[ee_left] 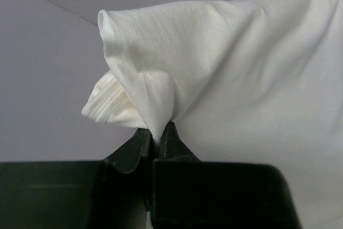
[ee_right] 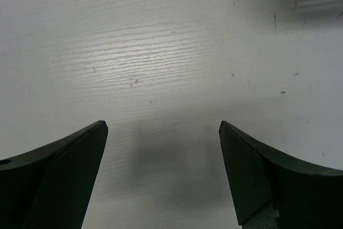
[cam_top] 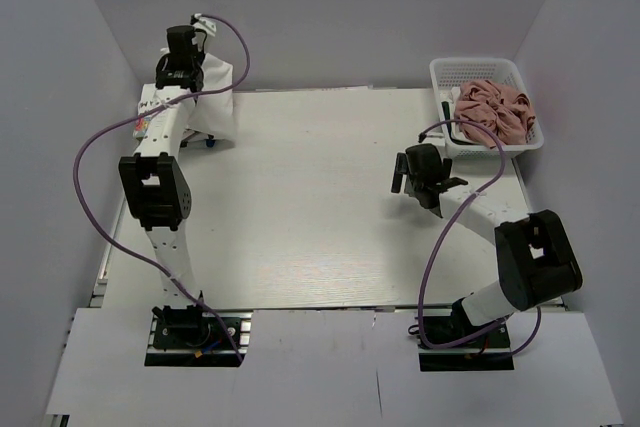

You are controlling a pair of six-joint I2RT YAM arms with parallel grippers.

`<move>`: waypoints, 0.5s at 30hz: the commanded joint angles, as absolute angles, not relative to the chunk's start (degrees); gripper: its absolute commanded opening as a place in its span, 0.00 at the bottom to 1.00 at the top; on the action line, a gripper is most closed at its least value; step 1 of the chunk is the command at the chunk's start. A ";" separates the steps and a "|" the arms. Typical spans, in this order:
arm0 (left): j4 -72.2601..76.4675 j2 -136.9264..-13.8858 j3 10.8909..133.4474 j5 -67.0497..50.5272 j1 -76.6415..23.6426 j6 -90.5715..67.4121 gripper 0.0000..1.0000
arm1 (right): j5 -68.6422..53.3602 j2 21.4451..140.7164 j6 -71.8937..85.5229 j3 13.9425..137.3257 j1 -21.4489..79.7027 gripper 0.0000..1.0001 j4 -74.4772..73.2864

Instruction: Fold and stack the t-shirts

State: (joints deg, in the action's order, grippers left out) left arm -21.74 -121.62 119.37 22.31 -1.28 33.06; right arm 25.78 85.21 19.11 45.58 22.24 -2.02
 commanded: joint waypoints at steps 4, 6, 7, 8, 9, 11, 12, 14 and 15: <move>-12.74 -120.93 118.57 18.81 3.33 33.74 0.00 | 24.70 81.48 19.95 45.88 22.24 0.90 -1.14; -10.64 -122.50 117.78 18.81 3.95 33.75 0.00 | 24.35 81.30 19.86 46.84 22.41 0.90 -2.28; -9.94 -123.22 117.77 18.81 4.56 33.75 0.00 | 24.26 81.30 19.86 47.02 22.50 0.90 -2.89; -9.41 -123.74 117.77 18.29 4.57 33.75 0.00 | 24.08 80.43 19.43 46.67 22.59 0.90 -2.47; -9.40 -124.36 118.64 18.28 5.27 33.75 0.00 | 23.91 80.16 19.25 46.50 22.59 0.90 -2.11; -8.01 -125.60 119.17 17.75 5.80 34.28 0.00 | 22.51 79.02 18.64 45.80 22.41 0.90 -0.88; -8.00 -126.47 119.70 17.06 6.32 34.28 0.00 | 22.24 78.93 18.55 45.88 22.41 0.90 -0.88; -7.38 -127.78 120.23 16.35 6.94 34.89 0.00 | 21.54 78.75 18.20 46.14 22.41 0.90 -0.88; -6.77 -127.79 120.23 15.74 6.94 35.59 0.00 | 21.01 78.75 18.11 46.58 22.50 0.90 -1.14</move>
State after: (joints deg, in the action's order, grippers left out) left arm -11.09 -128.68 117.89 18.09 6.20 34.11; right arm 22.39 80.53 18.98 45.56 22.26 -2.85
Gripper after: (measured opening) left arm 0.114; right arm 0.904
